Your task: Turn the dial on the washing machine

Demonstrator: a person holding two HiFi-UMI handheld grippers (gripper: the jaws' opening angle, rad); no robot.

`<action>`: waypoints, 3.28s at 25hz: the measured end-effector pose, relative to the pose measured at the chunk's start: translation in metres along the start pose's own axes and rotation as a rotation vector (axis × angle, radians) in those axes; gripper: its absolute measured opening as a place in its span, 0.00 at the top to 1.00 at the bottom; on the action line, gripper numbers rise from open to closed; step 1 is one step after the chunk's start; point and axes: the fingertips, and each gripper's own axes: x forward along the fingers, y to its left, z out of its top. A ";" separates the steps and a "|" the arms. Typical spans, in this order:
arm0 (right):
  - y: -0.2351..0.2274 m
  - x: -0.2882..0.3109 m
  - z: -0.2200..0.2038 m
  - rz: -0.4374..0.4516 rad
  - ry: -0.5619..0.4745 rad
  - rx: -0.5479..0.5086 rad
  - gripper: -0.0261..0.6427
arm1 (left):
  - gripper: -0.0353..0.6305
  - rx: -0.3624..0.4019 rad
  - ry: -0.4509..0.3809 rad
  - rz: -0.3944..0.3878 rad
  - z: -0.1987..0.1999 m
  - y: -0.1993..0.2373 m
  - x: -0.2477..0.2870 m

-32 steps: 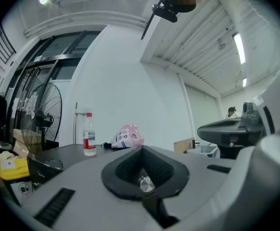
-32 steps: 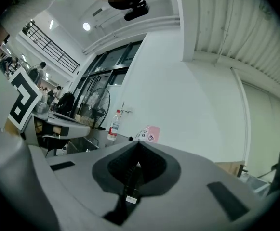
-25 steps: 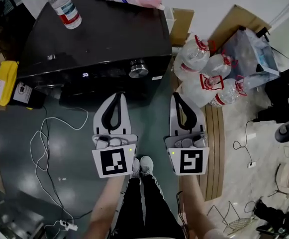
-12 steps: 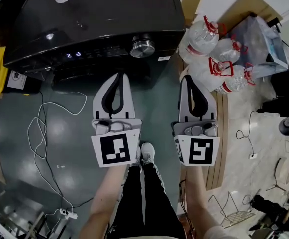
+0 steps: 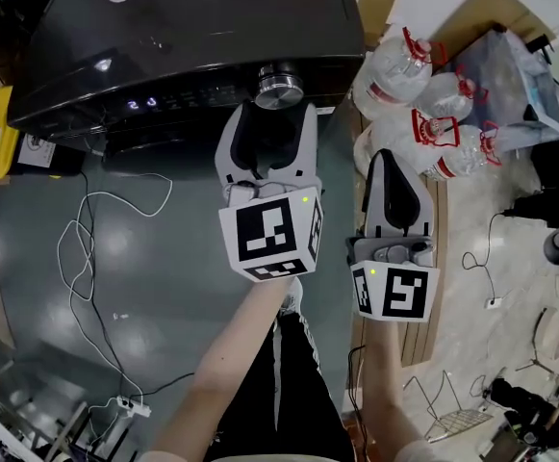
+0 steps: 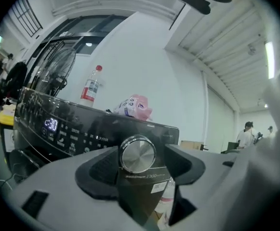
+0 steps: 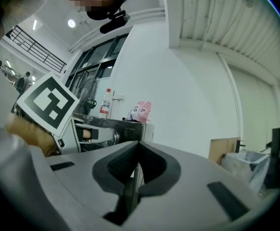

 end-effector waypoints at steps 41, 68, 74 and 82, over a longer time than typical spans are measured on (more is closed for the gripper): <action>-0.015 -0.011 -0.031 0.013 0.060 0.013 0.95 | 0.58 0.784 0.002 0.021 -0.007 -0.011 0.013; -0.005 -0.017 -0.033 0.015 0.069 0.005 0.95 | 0.56 0.884 0.010 -0.030 -0.004 -0.012 0.009; -0.002 -0.014 0.008 0.038 0.037 -0.026 0.95 | 0.55 0.820 -0.045 -0.042 0.045 -0.029 -0.014; 0.021 -0.009 0.145 0.113 -0.062 -0.088 0.95 | 0.74 0.681 -0.147 -0.018 0.183 -0.029 -0.080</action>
